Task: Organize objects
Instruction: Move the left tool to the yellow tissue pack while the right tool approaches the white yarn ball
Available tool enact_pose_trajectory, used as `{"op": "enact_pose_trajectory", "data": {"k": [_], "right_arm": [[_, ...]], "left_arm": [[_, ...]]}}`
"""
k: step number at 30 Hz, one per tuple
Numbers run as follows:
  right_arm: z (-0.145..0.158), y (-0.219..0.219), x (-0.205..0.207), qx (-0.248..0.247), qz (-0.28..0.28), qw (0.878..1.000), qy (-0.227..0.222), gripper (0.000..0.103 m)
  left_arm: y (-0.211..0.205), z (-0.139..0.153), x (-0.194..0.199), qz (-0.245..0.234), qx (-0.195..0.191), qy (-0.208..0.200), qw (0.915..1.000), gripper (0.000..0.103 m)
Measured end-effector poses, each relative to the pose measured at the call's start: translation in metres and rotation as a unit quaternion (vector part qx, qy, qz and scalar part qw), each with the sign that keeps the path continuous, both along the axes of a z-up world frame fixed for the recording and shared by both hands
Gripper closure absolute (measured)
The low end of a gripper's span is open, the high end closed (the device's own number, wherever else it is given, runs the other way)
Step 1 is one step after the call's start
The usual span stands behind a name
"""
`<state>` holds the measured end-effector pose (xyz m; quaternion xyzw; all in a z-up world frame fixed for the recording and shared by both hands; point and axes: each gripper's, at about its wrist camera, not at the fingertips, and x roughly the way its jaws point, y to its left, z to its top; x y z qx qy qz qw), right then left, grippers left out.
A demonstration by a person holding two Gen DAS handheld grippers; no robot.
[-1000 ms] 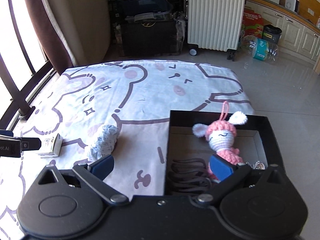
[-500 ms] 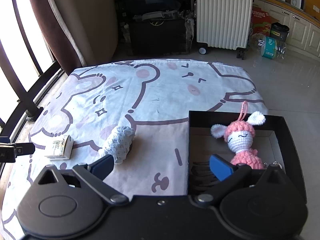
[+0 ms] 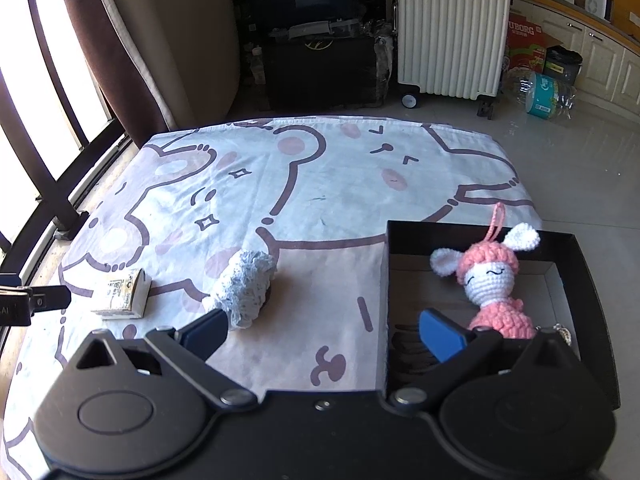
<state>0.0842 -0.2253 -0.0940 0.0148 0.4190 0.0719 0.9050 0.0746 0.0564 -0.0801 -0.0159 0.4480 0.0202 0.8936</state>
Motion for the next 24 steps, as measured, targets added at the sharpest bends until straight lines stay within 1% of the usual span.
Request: {"op": "enact_pose_trajectory", "data": {"k": [3,6,9,11,17,21,24], "right_arm": [[-0.002,0.001,0.002,0.009,-0.004,1.000,0.002,0.000],[-0.004,0.004,0.007,0.016,-0.007,1.000,0.008,0.000],[-0.005,0.011,0.012,0.006,-0.005,1.000,0.005,0.000],[-0.006,0.015,0.015,-0.002,0.000,1.000,0.002,0.000],[-0.008,0.024,0.029,0.006,0.013,1.000,0.011,0.000],[-0.008,0.029,0.042,0.012,0.020,1.000,0.015,0.000],[-0.012,0.033,0.052,0.017,0.029,0.999,0.018,0.000]], "left_arm": [[0.000,-0.001,0.002,0.002,-0.011,-0.001,0.9999,0.000],[0.000,-0.004,0.005,0.005,-0.010,-0.003,0.9999,0.000],[-0.002,-0.008,0.009,0.009,-0.005,-0.005,0.9999,0.001],[-0.001,-0.012,0.012,0.015,-0.008,-0.005,0.9998,0.001],[0.005,-0.029,0.023,0.037,-0.034,0.004,0.9987,0.005],[0.008,-0.041,0.031,0.051,-0.044,0.016,0.9976,0.008],[0.009,-0.048,0.036,0.058,-0.052,0.016,0.9968,0.009]]}}
